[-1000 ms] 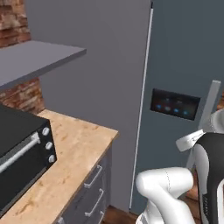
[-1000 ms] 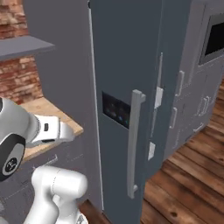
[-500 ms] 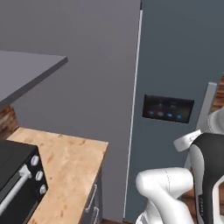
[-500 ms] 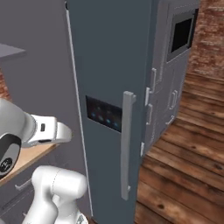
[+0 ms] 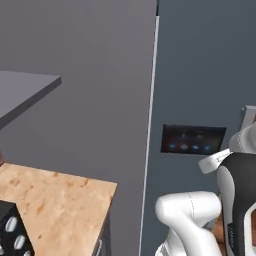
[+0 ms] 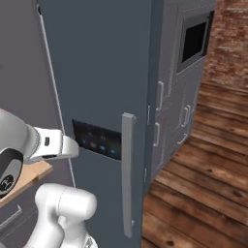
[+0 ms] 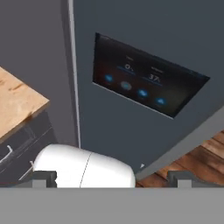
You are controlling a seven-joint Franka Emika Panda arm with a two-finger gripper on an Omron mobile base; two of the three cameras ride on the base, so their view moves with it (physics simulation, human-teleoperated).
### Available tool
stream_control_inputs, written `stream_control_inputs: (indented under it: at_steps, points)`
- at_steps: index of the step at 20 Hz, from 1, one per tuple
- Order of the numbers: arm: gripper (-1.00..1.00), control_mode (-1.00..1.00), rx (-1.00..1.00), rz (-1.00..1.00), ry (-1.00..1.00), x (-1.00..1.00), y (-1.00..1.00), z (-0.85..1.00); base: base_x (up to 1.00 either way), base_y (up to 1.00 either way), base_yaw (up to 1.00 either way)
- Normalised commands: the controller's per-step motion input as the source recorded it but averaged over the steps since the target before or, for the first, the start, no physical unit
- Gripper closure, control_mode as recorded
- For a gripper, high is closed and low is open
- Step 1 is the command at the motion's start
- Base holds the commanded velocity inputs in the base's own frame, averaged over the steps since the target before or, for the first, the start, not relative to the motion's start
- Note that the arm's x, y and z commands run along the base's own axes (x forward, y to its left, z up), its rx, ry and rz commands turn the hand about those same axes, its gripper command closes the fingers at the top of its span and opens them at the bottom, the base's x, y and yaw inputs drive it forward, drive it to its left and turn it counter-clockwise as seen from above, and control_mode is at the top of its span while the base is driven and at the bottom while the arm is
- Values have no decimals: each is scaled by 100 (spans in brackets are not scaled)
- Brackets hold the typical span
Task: Take the mango and lime from the highest rack and move them to the second highest rack where the mango and potato are located, to maximize freezer space. Close the freezer door after rearranging.
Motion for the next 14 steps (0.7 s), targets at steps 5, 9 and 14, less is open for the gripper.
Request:
stream_control_inputs:
  at_steps: [5, 9, 14]
  points:
    - [-100, 100, 0, 0, 0, 0, 0, 0, 53, 0, 0]
    - [-100, -100, 11, 0, -1, 14, 0, 0, 22, 0, 0]
    - [-100, -100, 40, -7, 0, 31, 6, 31, 0, 0, 0]
